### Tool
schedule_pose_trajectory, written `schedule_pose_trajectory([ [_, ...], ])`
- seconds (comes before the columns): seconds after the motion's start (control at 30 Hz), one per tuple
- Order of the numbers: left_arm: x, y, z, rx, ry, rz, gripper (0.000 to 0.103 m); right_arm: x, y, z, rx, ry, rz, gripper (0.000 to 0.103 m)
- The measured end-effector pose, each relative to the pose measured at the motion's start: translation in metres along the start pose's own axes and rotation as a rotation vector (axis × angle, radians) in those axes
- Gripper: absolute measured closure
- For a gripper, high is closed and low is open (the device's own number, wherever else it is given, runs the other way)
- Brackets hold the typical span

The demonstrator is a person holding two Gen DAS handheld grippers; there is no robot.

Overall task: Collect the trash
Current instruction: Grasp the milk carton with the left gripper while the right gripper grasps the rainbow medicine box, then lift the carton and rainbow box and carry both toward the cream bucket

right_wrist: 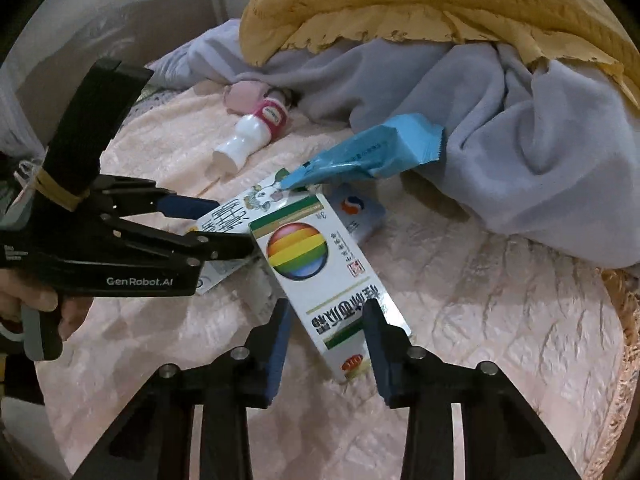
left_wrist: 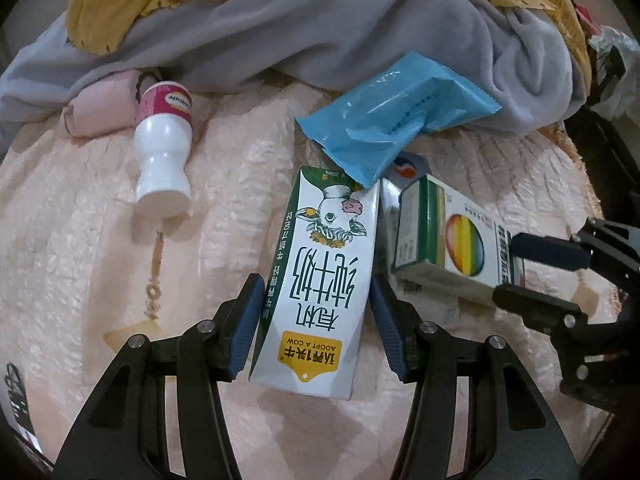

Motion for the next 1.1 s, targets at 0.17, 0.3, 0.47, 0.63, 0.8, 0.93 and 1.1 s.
schedule_pose_trajectory([
  [0.17, -0.020, 0.017, 0.002, 0.007, -0.001, 0.002, 0.051, -0.001, -0.005, -0.001, -0.002, 0.041, 0.001, 0.037],
  [0.3, -0.027, 0.033, 0.009, 0.000, 0.002, 0.011, 0.051, 0.012, -0.009, 0.003, -0.073, 0.046, 0.018, 0.032],
  [0.47, -0.022, 0.032, 0.002, 0.017, -0.016, 0.004, 0.050, 0.028, -0.002, -0.002, -0.048, 0.059, 0.050, 0.040],
  [0.63, -0.028, 0.033, -0.014, -0.028, 0.027, -0.010, 0.051, -0.010, 0.013, 0.006, 0.026, 0.071, 0.001, 0.048],
  [0.8, -0.057, 0.050, -0.039, -0.030, 0.045, -0.054, 0.051, -0.056, 0.046, 0.016, 0.109, 0.108, 0.002, 0.048],
  [0.93, -0.080, 0.067, -0.057, -0.028, 0.077, -0.057, 0.052, -0.089, 0.079, 0.021, 0.173, 0.188, 0.004, 0.048],
  [1.1, -0.100, 0.090, -0.084, 0.007, 0.071, -0.072, 0.051, -0.117, 0.116, 0.027, 0.230, 0.228, 0.013, 0.048],
])
Point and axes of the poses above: each gripper's, at about its wrist camera, not at the fingertips, and x roughly the way its jaws point, z to its left, y to its underside, the point moved 4 cm from there along x, roughly the way its jaws point, and after that the axes turned 6 degrees about -z, right-handed, at the moved point
